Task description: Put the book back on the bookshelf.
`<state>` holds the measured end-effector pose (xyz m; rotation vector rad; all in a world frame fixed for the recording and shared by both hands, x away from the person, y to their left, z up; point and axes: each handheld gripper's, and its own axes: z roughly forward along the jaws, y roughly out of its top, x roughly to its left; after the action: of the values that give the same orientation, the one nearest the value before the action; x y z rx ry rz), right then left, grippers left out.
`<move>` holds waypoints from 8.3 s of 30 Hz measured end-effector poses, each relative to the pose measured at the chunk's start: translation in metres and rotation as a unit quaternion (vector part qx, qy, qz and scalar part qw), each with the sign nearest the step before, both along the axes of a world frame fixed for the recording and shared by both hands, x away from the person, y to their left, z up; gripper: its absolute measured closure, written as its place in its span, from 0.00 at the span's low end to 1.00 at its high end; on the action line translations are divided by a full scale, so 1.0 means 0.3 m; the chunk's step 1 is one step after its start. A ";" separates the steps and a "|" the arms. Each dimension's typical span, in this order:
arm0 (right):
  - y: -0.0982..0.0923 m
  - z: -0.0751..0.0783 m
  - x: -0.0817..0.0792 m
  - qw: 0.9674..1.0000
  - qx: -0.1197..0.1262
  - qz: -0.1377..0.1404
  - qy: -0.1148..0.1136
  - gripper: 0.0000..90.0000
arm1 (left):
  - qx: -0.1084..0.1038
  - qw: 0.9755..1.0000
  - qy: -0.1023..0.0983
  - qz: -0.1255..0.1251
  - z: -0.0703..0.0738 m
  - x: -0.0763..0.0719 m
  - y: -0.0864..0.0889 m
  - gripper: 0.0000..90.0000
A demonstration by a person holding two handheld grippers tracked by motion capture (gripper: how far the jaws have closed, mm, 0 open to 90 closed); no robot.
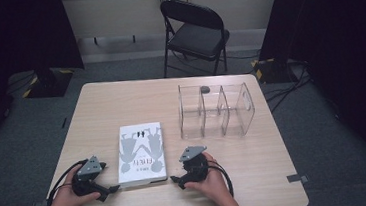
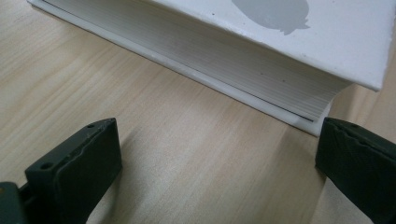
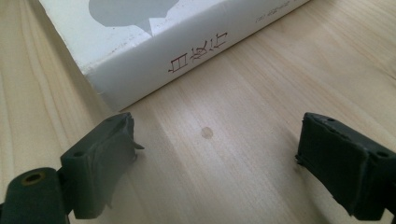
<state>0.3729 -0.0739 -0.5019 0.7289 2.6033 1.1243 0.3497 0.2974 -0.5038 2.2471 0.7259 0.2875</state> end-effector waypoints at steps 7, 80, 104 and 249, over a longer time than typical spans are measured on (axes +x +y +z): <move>0.008 0.001 -0.005 1.000 0.000 -0.016 0.002 0.12 | 0.000 1.000 0.001 0.002 0.000 -0.001 -0.001 0.00; 0.336 0.084 -0.089 0.987 -0.006 0.092 -0.131 0.15 | 0.029 0.999 -0.009 -0.025 0.162 -0.063 -0.133 0.62; 0.376 0.063 -0.112 0.982 -0.001 0.034 -0.187 0.26 | 0.014 0.999 -0.013 -0.031 0.190 -0.042 -0.120 0.62; 0.310 0.438 0.000 0.981 -0.080 0.034 -0.175 0.71 | 0.050 0.992 -0.117 0.010 0.097 0.094 -0.182 0.19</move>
<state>0.3728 0.0190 -0.3706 0.3718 2.3957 0.9474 0.3781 0.2429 -0.4747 2.2506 0.6194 0.5983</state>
